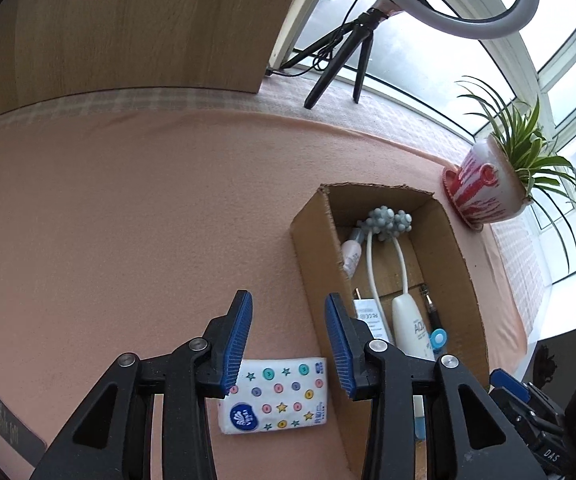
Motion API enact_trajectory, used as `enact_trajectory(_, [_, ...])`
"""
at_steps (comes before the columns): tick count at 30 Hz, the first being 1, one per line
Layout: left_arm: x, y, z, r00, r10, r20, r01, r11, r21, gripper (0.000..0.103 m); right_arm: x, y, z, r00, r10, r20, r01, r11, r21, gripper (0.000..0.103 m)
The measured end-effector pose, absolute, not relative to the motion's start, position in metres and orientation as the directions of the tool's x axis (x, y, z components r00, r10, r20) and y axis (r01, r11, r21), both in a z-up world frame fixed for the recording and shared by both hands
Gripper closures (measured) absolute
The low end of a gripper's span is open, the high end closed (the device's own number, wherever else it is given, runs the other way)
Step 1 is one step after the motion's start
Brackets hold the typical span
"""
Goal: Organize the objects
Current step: 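Open both grippers to drop the keychain and bottle into the box, then lower the left gripper onto the star-print tissue pack and close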
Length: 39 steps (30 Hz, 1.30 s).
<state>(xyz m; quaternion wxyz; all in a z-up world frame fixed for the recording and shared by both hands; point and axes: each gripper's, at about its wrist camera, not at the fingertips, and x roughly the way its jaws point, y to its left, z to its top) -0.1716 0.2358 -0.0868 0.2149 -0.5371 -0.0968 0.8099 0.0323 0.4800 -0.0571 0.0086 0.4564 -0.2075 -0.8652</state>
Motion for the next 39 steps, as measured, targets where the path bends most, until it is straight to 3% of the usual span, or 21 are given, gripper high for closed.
enact_trajectory(10, [-0.173, 0.239, -0.122, -0.202, 0.472, -0.858, -0.25, -0.872, -0.421, 0.063, 0.035, 0.47, -0.059, -0.574, -0.197, -0.794, -0.19, -0.912, 0.364, 0.059])
enact_trajectory(17, [-0.174, 0.252, -0.138, -0.132, 0.48, -0.867, -0.295, -0.854, -0.428, 0.074, 0.043, 0.477, -0.059, -0.573, -0.175, -0.8, -0.236, -0.9, 0.366, 0.059])
enact_trajectory(21, [-0.162, 0.257, -0.145, -0.081, 0.463, -0.883, -0.37, -0.836, -0.405, 0.074, 0.046, 0.479, -0.059, -0.573, -0.165, -0.803, -0.252, -0.897, 0.364, 0.059])
enact_trajectory(33, [-0.101, 0.233, -0.143, -0.1, 0.401, -0.911, -0.52, -0.801, -0.295, 0.079, 0.036, 0.445, -0.049, -0.577, -0.22, -0.786, -0.183, -0.904, 0.387, 0.059])
enact_trajectory(39, [-0.09, 0.201, -0.13, -0.17, 0.41, -0.896, -0.454, -0.839, -0.298, 0.078, 0.022, 0.407, -0.041, -0.563, -0.284, -0.776, -0.066, -0.921, 0.384, 0.059])
